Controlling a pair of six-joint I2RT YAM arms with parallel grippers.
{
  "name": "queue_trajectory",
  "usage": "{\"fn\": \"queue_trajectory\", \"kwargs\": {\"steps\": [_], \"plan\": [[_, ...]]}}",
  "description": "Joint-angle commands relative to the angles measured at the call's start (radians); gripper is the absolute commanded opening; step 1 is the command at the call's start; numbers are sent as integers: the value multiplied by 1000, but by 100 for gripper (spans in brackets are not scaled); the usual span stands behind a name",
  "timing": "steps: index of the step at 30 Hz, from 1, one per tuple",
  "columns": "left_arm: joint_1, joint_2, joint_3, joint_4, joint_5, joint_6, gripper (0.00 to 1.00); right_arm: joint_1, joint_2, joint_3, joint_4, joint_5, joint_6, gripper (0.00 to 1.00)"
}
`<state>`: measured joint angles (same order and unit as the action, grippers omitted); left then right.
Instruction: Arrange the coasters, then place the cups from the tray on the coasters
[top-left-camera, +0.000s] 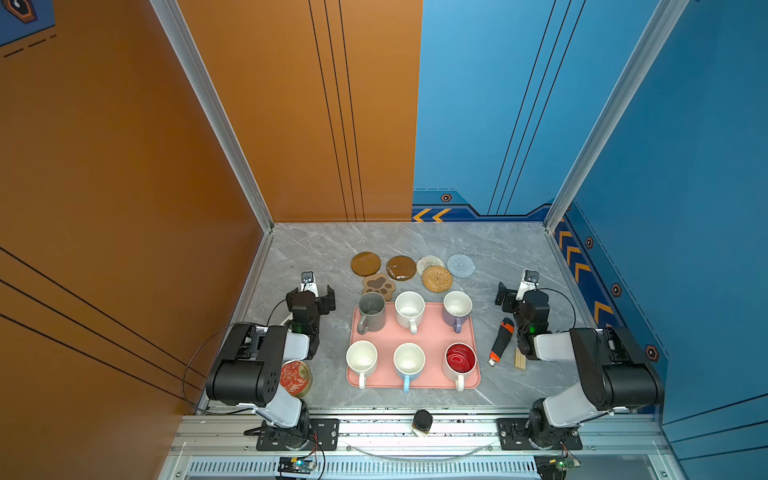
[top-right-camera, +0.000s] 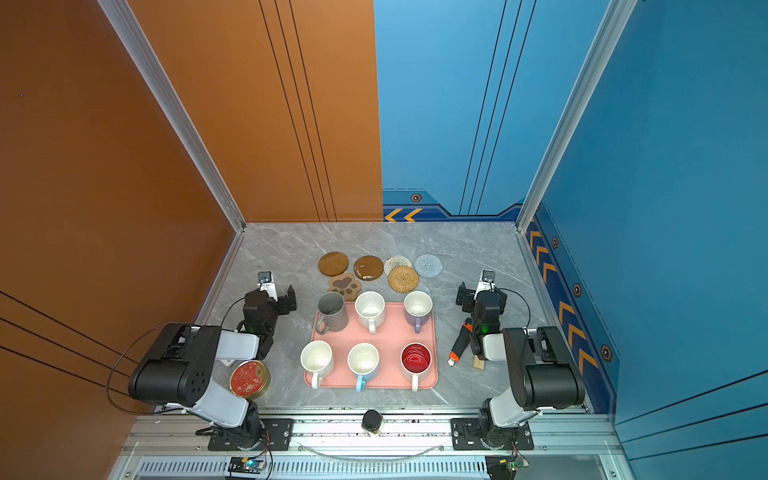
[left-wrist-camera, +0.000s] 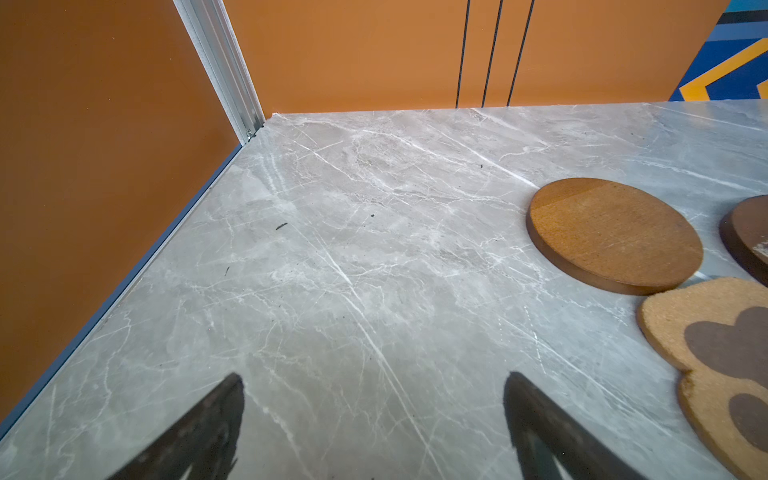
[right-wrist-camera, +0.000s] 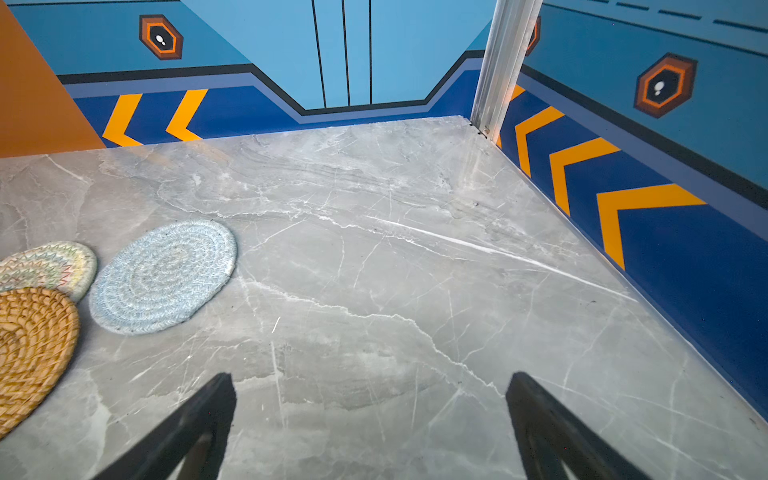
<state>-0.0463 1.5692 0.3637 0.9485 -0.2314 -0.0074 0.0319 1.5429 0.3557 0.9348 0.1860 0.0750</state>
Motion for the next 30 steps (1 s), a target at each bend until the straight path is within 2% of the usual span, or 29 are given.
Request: {"fn": "queue_trajectory", "kwargs": {"steps": [1,4,7,11,15,17,19,23,28,30], "plan": [[0,-6,6,-7,-14,2,98,0,2,7,-8,-6,5,100],[0,-8,7,-7,-13,0,98,1,1,6,-8,8,7,100],[-6,-33,12,-32,14,22,98,-6,-41,9,-47,74,41,100],[-43,-131,25,-131,-51,45,99,-6,-155,16,-154,103,47,100],[-103,-235,63,-268,-126,85,97,-3,-292,72,-358,112,50,99],[-128,-288,99,-357,-139,65,97,-1,-351,121,-486,112,51,99],[-136,-332,142,-459,-105,29,97,0,-394,192,-644,84,50,99],[-149,-384,270,-699,41,-33,94,7,-415,341,-904,-25,74,92],[-170,-380,439,-980,229,-123,88,27,-315,541,-1142,-164,97,77],[-179,-373,477,-1047,302,-162,80,37,-241,628,-1229,-210,98,67]]}}
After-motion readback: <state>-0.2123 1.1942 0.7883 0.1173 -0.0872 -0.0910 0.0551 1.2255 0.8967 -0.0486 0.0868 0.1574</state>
